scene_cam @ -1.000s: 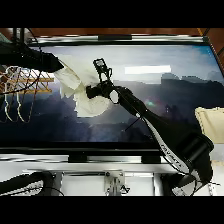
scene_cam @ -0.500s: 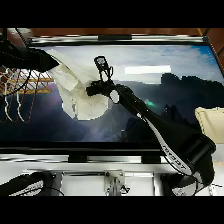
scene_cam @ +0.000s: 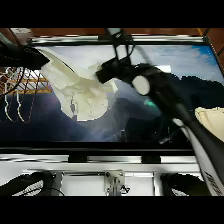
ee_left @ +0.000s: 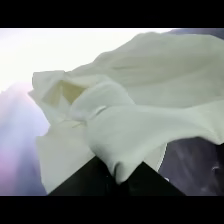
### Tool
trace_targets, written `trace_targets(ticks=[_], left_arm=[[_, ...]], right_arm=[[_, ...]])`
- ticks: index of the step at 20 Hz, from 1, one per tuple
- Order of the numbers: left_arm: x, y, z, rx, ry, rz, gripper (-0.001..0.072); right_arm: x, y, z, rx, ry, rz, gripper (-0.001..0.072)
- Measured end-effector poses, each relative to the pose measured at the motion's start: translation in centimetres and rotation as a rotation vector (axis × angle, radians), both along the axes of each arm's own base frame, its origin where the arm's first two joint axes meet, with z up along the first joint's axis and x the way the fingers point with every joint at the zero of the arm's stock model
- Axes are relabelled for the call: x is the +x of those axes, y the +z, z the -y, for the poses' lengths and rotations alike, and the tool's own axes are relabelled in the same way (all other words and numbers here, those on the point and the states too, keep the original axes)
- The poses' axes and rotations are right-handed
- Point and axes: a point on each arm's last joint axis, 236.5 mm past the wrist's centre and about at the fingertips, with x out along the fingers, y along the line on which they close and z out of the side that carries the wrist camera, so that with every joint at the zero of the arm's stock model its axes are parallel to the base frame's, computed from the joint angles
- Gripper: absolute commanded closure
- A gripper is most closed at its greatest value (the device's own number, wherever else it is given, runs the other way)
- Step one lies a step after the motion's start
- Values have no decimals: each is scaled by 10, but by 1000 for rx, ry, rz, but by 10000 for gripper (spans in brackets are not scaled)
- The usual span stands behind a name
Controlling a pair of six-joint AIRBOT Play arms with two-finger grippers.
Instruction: Fold the shirts.
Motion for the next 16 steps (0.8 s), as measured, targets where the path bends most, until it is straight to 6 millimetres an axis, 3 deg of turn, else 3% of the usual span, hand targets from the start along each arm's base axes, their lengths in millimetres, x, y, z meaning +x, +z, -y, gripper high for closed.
trace_targets(ticks=[3,5,7,8,10,11,13,16], left_arm=[[-27,77,29,-163,-92,187,637],[-53,124,46,-259,-162,298,637],[-72,143,53,-299,-200,336,637],[-77,140,55,-300,-208,316,637],[-78,112,56,-274,-206,213,638],[-75,90,55,-248,-196,145,638],[-65,30,50,-184,-165,-19,637],[-58,-76,41,-103,-112,-273,637]], right_arm=[[-43,86,45,57,-24,117,637],[-76,132,71,125,-44,170,638],[-106,157,92,184,-59,166,637],[-118,156,99,191,-64,128,637],[-130,126,105,139,-75,-10,636],[-132,98,106,80,-82,-110,637],[-135,41,106,-55,-87,-295,636],[-126,-37,99,-235,-86,-516,636]])
